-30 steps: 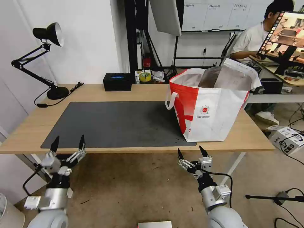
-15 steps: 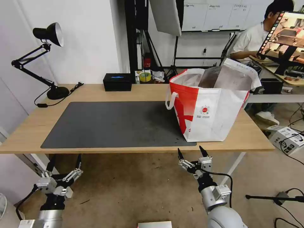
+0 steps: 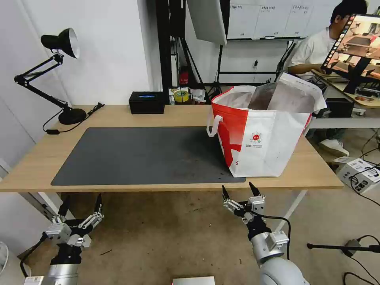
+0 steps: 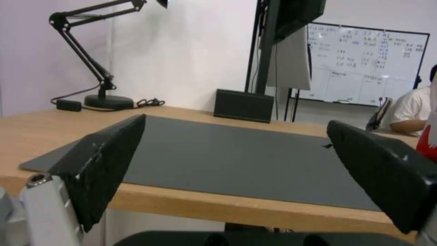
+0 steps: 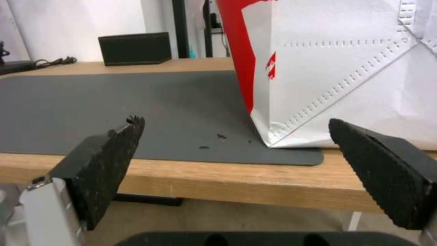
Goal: Pick up the trash from the table and place it into the takeout bag.
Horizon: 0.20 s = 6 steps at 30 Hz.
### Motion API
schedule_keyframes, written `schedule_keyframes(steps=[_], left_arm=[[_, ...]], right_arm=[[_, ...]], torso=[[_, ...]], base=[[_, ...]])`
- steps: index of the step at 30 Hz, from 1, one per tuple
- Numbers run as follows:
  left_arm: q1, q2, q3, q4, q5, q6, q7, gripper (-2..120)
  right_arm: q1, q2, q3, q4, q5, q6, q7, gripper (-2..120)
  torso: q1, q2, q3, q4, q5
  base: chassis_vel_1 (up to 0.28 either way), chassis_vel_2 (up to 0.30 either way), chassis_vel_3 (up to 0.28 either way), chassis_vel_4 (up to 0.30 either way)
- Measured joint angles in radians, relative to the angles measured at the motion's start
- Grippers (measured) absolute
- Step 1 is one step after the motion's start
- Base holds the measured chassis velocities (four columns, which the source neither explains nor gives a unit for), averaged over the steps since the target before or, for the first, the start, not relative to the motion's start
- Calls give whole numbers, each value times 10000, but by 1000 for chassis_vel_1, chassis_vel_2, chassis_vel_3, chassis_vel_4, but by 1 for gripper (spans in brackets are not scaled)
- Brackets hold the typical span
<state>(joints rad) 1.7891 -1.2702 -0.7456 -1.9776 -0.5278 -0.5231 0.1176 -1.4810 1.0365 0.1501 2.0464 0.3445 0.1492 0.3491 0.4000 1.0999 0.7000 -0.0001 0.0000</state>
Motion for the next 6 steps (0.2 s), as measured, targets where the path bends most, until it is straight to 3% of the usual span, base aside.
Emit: schedule_keyframes(steps=[6], left_arm=[[-7,5,4,-2,-2,4,-3,100]], right_arm=[[0,1,0,0,0,0,1,100]], torso=[[0,0,0,0,0]], base=[[0,0,0,0]])
